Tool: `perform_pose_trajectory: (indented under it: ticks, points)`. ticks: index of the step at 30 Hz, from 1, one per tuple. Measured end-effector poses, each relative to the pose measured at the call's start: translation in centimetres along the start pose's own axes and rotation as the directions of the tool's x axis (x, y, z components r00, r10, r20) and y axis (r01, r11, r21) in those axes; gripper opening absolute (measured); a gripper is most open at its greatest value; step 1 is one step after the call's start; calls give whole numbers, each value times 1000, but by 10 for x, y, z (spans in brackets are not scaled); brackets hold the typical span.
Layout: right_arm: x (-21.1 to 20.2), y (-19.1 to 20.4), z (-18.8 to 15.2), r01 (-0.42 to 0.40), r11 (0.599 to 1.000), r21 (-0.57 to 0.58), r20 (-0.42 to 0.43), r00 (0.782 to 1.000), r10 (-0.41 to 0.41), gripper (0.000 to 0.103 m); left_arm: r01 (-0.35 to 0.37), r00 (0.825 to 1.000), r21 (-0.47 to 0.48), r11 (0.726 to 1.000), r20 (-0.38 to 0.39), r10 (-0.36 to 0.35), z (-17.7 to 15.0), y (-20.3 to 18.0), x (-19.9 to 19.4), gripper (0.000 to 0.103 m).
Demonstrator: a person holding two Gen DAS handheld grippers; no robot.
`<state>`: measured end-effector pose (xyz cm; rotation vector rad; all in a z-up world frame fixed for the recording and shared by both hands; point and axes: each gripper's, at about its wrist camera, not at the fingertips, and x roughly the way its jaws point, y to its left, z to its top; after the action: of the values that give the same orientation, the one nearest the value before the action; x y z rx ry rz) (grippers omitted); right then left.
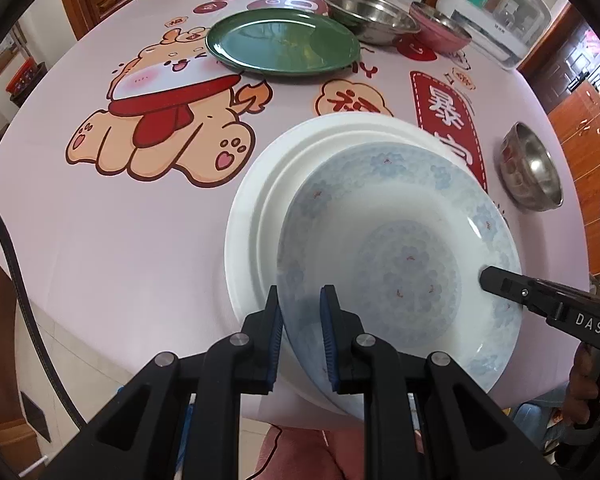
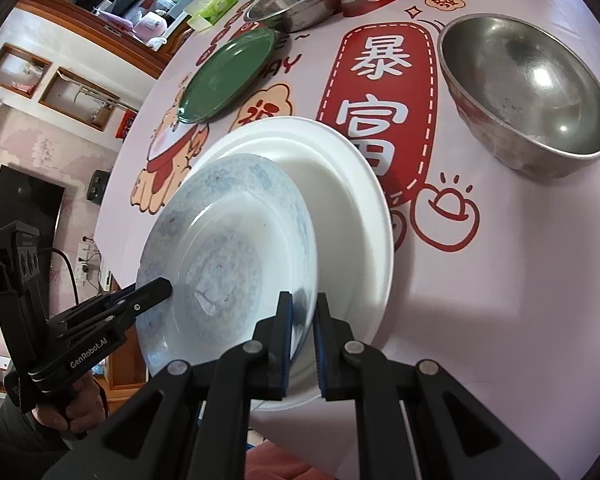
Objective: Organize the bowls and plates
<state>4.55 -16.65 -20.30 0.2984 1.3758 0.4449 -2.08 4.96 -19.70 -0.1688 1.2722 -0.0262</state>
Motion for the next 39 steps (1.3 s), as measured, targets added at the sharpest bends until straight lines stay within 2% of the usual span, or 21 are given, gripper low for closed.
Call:
perform_pose_trajectory:
  ticks: [13, 22, 37, 39]
  points:
    - [7, -5, 6, 33, 999, -39, -28, 999, -34, 10, -51, 999, -20, 998, -4, 51, 12, -6, 11, 16]
    - [13, 13, 14, 104, 984, -146, -81, 990, -117, 17, -93, 996, -38, 995, -11, 92, 17, -10, 13, 16]
    - [13, 7, 22, 20, 979, -204, -173, 983, -56, 18, -121, 992, -87, 989, -30, 119, 25, -11, 11, 20]
    - [12, 6, 22, 6, 979, -203, -177, 983, -43, 22, -119, 993, -93, 989, -22, 117, 28, -10, 7, 22]
